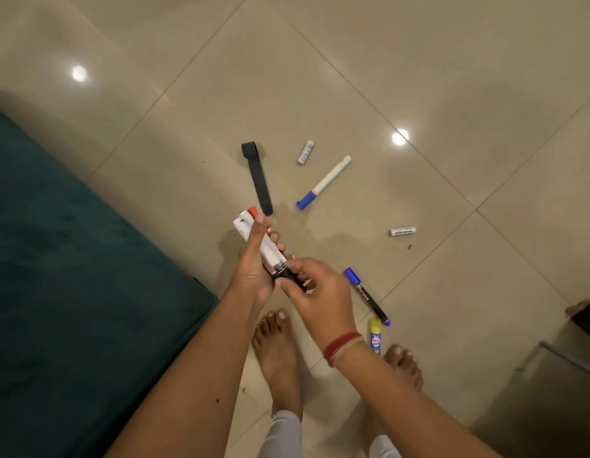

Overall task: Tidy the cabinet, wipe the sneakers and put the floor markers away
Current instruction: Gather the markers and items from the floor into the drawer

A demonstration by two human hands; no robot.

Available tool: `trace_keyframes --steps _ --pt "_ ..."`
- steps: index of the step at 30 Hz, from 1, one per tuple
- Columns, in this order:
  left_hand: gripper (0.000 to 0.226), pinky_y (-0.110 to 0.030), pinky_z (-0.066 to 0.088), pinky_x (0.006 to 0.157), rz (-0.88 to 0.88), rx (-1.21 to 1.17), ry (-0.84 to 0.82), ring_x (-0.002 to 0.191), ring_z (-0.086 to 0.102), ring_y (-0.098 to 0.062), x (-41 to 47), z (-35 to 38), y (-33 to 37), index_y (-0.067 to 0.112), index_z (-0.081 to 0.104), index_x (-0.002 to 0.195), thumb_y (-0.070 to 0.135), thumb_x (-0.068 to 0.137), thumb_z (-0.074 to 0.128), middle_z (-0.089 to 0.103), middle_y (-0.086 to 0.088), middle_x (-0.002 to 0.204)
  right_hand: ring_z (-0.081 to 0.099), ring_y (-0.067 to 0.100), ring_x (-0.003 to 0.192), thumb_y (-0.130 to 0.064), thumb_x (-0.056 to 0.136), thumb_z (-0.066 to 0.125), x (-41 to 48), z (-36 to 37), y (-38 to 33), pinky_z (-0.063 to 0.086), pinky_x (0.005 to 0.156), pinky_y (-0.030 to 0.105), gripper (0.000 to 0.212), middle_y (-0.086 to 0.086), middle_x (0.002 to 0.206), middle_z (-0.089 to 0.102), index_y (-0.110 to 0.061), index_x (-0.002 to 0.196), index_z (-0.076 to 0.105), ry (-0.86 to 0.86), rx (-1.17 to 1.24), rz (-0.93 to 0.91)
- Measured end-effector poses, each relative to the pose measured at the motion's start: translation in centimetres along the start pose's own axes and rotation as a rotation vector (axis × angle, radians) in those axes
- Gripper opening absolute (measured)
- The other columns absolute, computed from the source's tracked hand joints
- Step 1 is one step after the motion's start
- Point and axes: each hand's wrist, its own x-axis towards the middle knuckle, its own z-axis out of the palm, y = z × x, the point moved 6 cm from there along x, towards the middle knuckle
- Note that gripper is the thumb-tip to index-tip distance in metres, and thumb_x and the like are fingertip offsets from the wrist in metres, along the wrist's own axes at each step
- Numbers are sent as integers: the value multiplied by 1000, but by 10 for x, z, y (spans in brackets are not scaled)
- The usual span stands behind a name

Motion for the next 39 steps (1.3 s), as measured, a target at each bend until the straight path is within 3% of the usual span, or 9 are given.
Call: trace_keyframes --steps 3,5,8,13,18,24,28,32,39 --pt "11 -21 43 46 -16 22 35 51 46 -8 3 4 -1 20 54 81 19 87 64 47 5 68 62 9 74 -21 78 69 -3 7 -1 53 83 35 17 -1 84 69 -14 93 72 31 0 -53" --pt "13 -20 43 47 2 46 88 49 46 -7 8 -2 3 20 56 87 7 90 56 50 4 71 59 7 75 -17 84 64 4 0 3 51 75 24 7 -4 83 66 -19 87 71 107 56 -14" --pt "10 -17 39 44 7 10 138 44 42 -3 17 -15 10 19 54 88 11 92 57 49 6 67 56 8 72 -16 86 63 36 -24 30 44 66 14 7 -3 83 63 -22 82 62 332 164 191" --pt "12 -15 38 42 25 -23 172 43 41 -3 28 -29 15 18 52 86 12 90 61 47 5 65 58 20 81 -50 75 68 134 -15 66 45 69 31 46 0 97 59 -19 100 45 318 4 516" --pt "18 -17 42 55 70 34 40 53 48 -5 33 -17 21 19 52 81 25 79 69 54 7 61 57 24 74 -24 79 64 168 -12 73 38 62 27 34 2 92 59 -11 106 47 395 -80 640" --pt "35 -17 44 54 73 9 16 51 48 -4 27 -12 24 16 54 96 33 70 71 56 9 62 58 2 61 -12 79 70 110 -18 23 50 63 14 16 -6 75 63 -15 94 66 258 183 292" --pt "49 -36 55 72 22 47 -4 73 63 -19 25 -11 22 13 59 98 43 67 81 61 -2 80 62 6 65 -18 76 73 57 10 -16 54 66 27 13 -8 80 70 -18 89 71 15 148 120" --pt "32 -26 51 59 -19 51 45 63 59 -10 21 -16 19 18 58 80 43 68 73 57 5 72 62 14 79 -14 85 63 43 40 -28 53 73 33 15 1 88 69 -15 97 71 -61 -7 -66" --pt "16 -21 40 48 56 18 346 46 45 -6 27 -54 30 18 53 80 18 86 67 49 6 63 51 8 75 -9 85 50 35 21 5 43 65 19 13 -3 86 52 -14 89 61 182 10 -19"
